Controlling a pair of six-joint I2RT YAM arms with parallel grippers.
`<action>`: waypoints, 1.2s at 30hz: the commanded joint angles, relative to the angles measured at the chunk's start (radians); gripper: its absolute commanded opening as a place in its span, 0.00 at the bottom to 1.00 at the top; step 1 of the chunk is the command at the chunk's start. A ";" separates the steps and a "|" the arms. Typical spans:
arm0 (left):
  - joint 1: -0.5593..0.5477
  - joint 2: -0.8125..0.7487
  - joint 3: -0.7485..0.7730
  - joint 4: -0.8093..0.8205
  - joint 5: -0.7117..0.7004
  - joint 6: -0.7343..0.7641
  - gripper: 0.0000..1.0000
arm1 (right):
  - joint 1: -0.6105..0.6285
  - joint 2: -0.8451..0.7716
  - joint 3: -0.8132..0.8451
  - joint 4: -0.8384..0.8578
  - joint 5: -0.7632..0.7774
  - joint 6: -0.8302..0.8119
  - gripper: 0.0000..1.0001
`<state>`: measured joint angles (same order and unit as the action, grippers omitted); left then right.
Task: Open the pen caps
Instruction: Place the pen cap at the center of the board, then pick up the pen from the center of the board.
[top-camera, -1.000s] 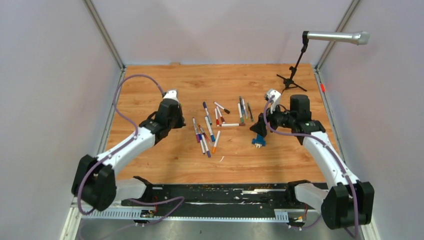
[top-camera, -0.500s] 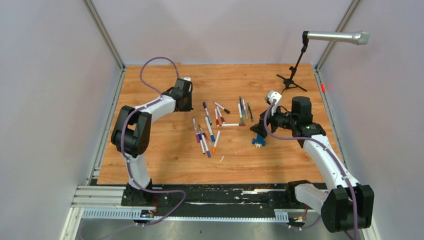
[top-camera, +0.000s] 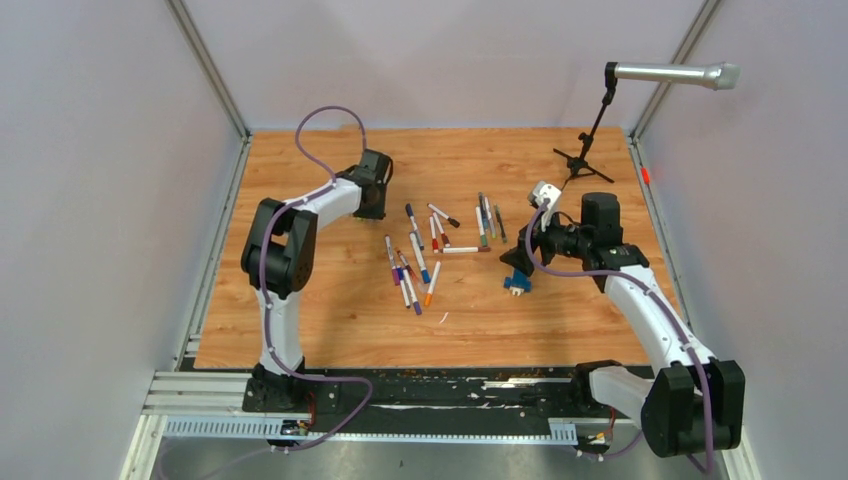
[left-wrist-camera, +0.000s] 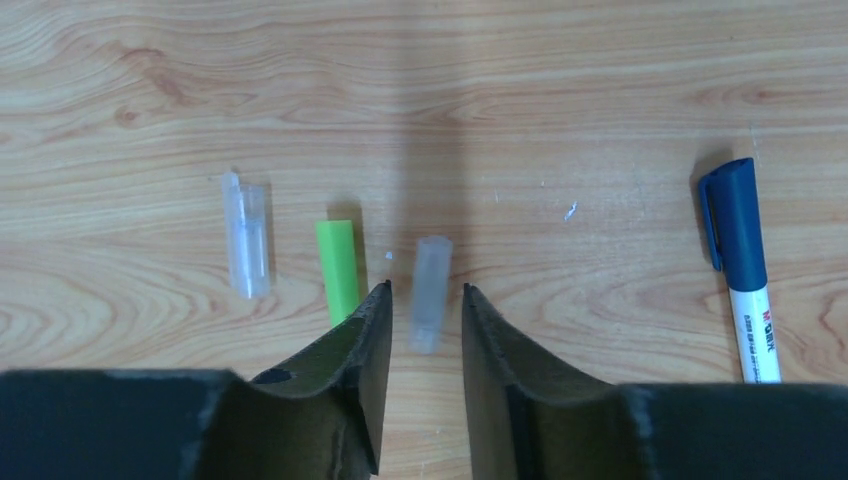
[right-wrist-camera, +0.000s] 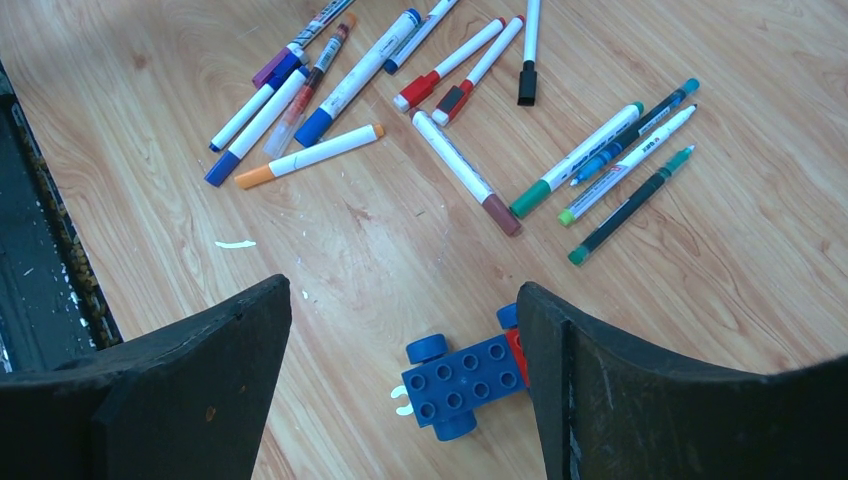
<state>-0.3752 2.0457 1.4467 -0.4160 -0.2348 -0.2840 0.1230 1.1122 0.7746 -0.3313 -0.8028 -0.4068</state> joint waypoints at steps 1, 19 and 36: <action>0.009 -0.014 0.052 -0.049 -0.024 0.038 0.43 | -0.004 0.007 0.001 0.041 -0.024 -0.031 0.83; 0.010 -0.867 -0.704 0.339 0.225 -0.138 0.70 | -0.056 -0.023 -0.029 0.058 -0.111 -0.047 0.83; -0.025 -1.014 -0.876 0.221 0.149 -0.476 0.80 | -0.072 -0.010 -0.060 0.076 -0.145 -0.064 0.82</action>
<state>-0.3744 0.9627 0.4774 -0.0891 0.0315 -0.6952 0.0578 1.1091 0.7200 -0.2935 -0.9081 -0.4431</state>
